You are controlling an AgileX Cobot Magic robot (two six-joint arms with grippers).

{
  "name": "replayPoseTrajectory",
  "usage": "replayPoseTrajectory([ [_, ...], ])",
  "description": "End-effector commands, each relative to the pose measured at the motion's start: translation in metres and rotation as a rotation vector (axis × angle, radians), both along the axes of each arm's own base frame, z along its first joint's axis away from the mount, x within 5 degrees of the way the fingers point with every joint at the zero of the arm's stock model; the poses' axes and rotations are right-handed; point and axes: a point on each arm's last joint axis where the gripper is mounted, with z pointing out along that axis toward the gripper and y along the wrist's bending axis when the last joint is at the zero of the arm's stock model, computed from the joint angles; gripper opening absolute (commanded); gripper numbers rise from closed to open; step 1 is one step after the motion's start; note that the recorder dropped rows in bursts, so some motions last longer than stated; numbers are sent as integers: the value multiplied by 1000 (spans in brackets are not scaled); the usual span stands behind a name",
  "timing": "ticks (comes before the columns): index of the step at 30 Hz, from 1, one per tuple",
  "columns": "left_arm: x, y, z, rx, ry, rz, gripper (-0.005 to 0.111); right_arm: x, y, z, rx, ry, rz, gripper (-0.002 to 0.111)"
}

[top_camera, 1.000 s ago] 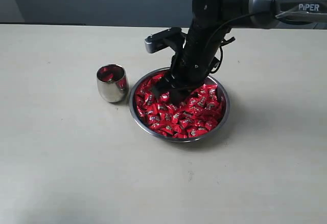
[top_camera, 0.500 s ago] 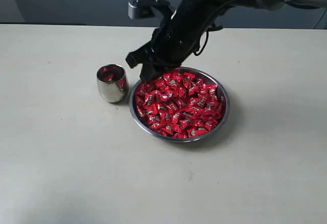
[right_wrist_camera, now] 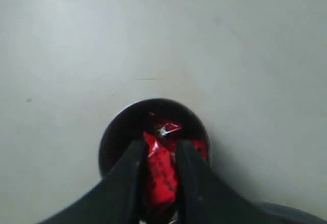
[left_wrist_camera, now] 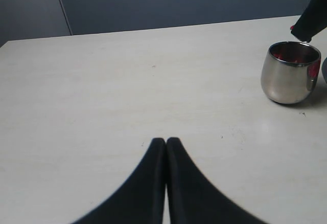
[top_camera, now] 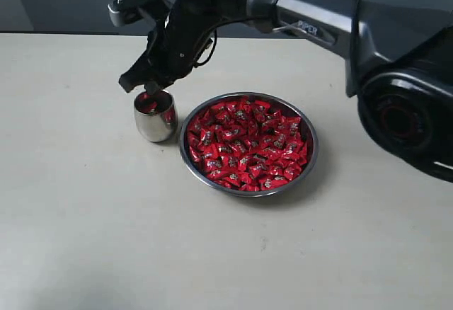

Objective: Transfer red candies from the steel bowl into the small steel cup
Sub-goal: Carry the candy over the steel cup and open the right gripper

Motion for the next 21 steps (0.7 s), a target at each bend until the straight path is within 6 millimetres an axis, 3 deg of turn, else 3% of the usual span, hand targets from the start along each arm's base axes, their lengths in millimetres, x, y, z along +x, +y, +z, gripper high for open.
replayPoseTrajectory([
  [1,0,0,3,1,-18,-5,0,9,2,-10,-31,-58,-22,15],
  [5,0,0,4,1,-20,-5,0,10,4,-12,-19,-64,-25,19],
  [9,0,0,4,1,-20,-5,0,9,6,-11,3,-50,-30,43],
  [11,0,0,4,1,-20,-5,0,8,6,-12,-4,-46,-28,49],
  [16,0,0,4,1,-20,-5,0,7,4,-2,1,-55,-26,49],
  [21,0,0,4,1,-20,-5,0,-2,-7,32,-27,-43,-7,49],
])
